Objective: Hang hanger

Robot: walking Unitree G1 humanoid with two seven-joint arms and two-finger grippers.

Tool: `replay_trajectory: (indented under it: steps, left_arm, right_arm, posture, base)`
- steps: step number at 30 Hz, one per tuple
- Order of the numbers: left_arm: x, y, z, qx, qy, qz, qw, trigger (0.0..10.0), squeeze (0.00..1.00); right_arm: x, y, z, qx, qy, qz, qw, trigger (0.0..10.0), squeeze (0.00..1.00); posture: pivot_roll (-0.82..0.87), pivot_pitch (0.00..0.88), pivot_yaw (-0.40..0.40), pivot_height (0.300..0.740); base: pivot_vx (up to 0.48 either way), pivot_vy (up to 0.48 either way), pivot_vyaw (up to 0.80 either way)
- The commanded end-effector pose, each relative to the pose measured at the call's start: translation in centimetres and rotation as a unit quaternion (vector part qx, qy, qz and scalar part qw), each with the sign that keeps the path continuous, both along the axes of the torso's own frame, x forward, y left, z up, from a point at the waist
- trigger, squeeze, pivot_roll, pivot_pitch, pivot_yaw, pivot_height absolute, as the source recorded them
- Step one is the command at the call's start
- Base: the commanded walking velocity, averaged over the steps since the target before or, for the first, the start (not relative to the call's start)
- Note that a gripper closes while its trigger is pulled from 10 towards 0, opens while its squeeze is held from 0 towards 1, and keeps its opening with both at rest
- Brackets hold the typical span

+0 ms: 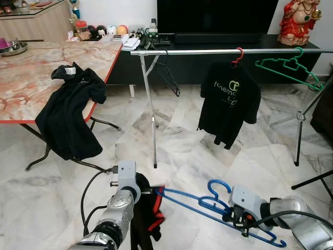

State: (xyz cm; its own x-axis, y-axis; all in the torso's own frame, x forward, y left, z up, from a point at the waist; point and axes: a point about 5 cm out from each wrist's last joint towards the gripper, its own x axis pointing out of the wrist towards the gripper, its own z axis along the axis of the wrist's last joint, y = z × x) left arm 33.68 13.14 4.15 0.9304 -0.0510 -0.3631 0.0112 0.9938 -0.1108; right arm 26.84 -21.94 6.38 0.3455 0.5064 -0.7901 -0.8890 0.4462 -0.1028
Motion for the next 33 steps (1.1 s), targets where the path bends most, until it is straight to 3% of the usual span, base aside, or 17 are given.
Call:
replay_trajectory:
  steps: [1,5,12,17,19,21,24,28,29,30,31,32,33]
  left_arm:
    - [-0.2,0.4,-0.3,0.011,0.006,0.004,1.000,0.0,0.00]
    - [-0.2,0.5,-0.3,0.012,0.006,0.007,1.000,0.0,0.00]
    - [-0.2,0.6,-0.3,0.015,0.006,0.008,1.000,0.0,0.00]
    - [-0.5,1.3,-0.7,0.017,0.008,0.024,1.000,0.0,0.00]
    - [-0.7,2.5,-0.6,0.013,-0.003,0.055,0.998,0.0,0.00]
    - [-0.7,3.0,-0.6,0.014,-0.007,0.067,0.998,0.0,0.00]
    - [-1.1,4.6,-0.6,0.024,-0.019,0.090,0.995,0.0,0.00]
    - [-1.3,5.1,-0.5,0.025,-0.031,0.092,0.995,0.0,0.00]
    - [-1.3,4.8,0.3,0.003,-0.067,0.082,0.994,0.0,0.00]
    - [-1.2,4.6,0.6,-0.007,-0.084,0.074,0.994,0.0,0.00]
    - [-1.2,4.0,1.3,-0.023,-0.111,0.057,0.992,2.2,0.00]
    - [-1.2,3.7,1.6,-0.029,-0.120,0.049,0.991,2.2,0.00]
    - [-1.2,3.2,2.0,-0.041,-0.133,0.038,0.990,7.1,0.00]
  right_arm:
    - [-0.7,-0.7,-0.7,-0.030,0.012,0.016,0.999,0.0,0.00]
    - [-1.6,-1.0,-1.5,-0.044,0.034,0.038,0.998,0.0,0.00]
    - [-2.5,-0.6,-1.3,-0.018,0.063,0.071,0.995,0.0,0.00]
    - [-2.5,-1.5,-1.2,-0.007,0.049,0.032,0.998,0.0,0.00]
    - [-2.1,-2.3,-1.4,0.020,0.015,-0.054,0.998,0.0,0.00]
    - [-2.0,-2.4,-1.5,0.037,0.001,-0.092,0.995,0.0,0.00]
    - [-1.7,-3.8,-2.9,0.037,-0.049,-0.237,0.970,0.0,0.00]
    - [-1.8,-4.1,-4.0,0.042,-0.066,-0.313,0.947,0.0,0.00]
    - [-2.1,-3.6,-5.9,0.067,-0.069,-0.388,0.917,0.9,0.00]
    - [-2.3,-3.3,-6.7,0.071,-0.068,-0.416,0.904,0.9,0.00]
    - [-2.9,-2.7,-8.1,0.068,-0.058,-0.440,0.894,10.0,0.00]
    - [-3.2,-2.5,-8.6,0.067,-0.050,-0.443,0.893,10.0,0.00]
    - [-3.6,-2.2,-9.4,0.058,-0.044,-0.453,0.889,10.0,0.00]
  posture:
    - [-0.03,0.087,-0.010,0.740]
    - [-0.03,0.087,-0.010,0.740]
    - [-0.03,0.088,-0.007,0.740]
    - [-0.04,0.093,-0.010,0.740]
    - [-0.03,0.102,-0.004,0.740]
    - [-0.03,0.105,0.002,0.740]
    - [-0.02,0.111,0.021,0.740]
    - [-0.02,0.111,0.032,0.740]
    - [-0.01,0.098,0.040,0.740]
    - [-0.01,0.098,0.040,0.740]
    - [0.01,0.085,0.043,0.740]
    - [0.01,0.082,0.043,0.740]
    - [0.03,0.073,0.042,0.740]
  base:
    - [0.000,0.000,0.00]
    - [0.000,0.000,0.00]
    - [0.000,0.000,0.00]
    - [0.000,0.000,0.00]
    - [0.000,0.000,0.00]
    - [0.000,0.000,0.00]
    - [0.000,0.000,0.00]
    - [0.000,0.000,0.00]
    - [0.000,0.000,0.00]
    - [0.000,0.000,0.00]
    - [0.000,0.000,0.00]
    - [0.000,0.000,0.00]
    - [0.000,0.000,0.00]
